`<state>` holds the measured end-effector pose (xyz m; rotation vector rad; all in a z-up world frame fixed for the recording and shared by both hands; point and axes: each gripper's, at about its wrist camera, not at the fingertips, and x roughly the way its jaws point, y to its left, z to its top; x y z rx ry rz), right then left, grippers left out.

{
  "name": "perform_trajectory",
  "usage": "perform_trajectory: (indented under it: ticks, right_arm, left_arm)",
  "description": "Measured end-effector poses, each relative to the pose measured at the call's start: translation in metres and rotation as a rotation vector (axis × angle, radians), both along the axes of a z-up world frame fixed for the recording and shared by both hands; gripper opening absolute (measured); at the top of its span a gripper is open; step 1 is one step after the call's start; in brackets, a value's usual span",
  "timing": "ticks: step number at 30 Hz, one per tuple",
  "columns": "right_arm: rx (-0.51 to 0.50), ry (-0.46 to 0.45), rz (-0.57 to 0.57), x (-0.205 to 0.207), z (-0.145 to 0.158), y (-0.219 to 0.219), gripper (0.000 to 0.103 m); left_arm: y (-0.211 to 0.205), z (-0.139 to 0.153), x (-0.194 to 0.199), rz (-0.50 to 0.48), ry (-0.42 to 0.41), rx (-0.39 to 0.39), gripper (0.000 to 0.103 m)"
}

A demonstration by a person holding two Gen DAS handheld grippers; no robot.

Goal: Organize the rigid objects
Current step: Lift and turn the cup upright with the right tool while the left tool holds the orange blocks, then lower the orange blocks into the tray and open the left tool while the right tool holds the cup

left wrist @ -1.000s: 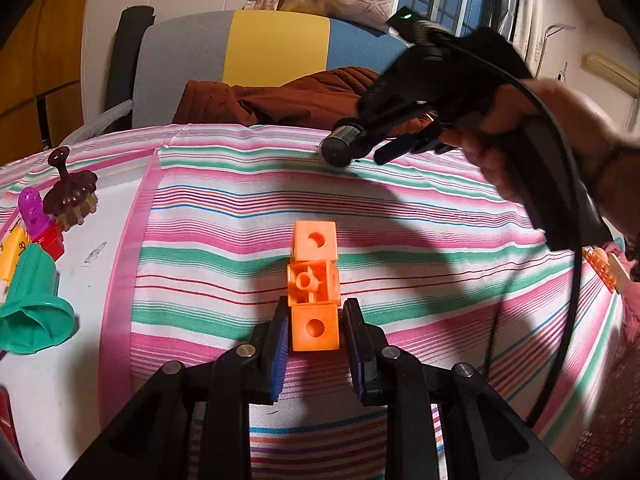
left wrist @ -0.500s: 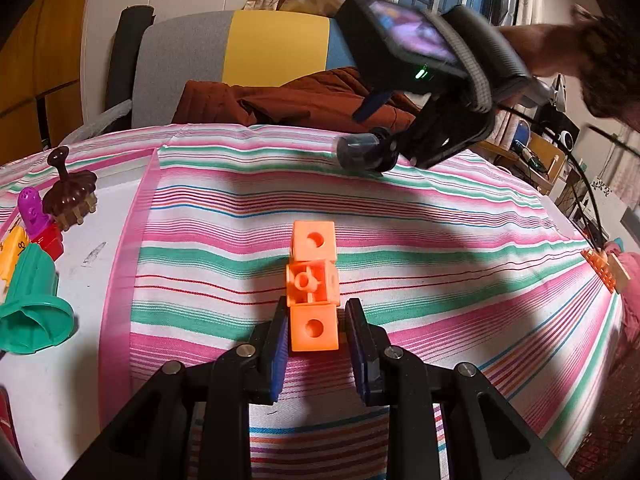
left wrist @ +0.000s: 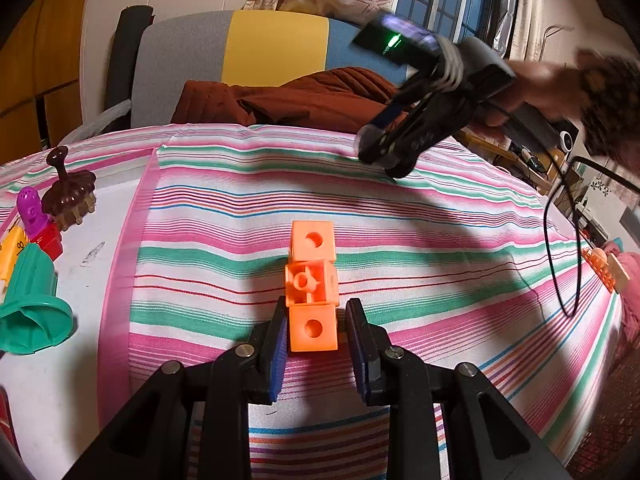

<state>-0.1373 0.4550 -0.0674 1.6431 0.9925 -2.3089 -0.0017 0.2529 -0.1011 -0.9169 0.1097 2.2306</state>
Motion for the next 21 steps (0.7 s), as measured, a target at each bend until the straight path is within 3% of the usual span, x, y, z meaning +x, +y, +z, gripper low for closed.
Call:
perform_trajectory:
  ticks: [5, 9, 17, 21]
  right_arm:
    - [-0.355, 0.12, -0.25, 0.031, 0.032, 0.028, 0.046]
    - [-0.54, 0.186, -0.348, 0.058, 0.036, 0.023, 0.045]
    - [-0.726, 0.38, -0.541, 0.105, 0.029, 0.013, 0.044]
    - [-0.758, 0.416, -0.546, 0.109, 0.026, 0.013, 0.044]
  left_arm:
    - [0.0, 0.0, 0.0, 0.0, 0.0, 0.0, 0.027]
    - [0.0, 0.0, 0.001, 0.0, -0.001, 0.0, 0.027]
    - [-0.001, 0.003, 0.002, 0.011, -0.002, -0.002, 0.027]
    - [-0.013, 0.013, 0.005, 0.029, -0.005, 0.017, 0.027]
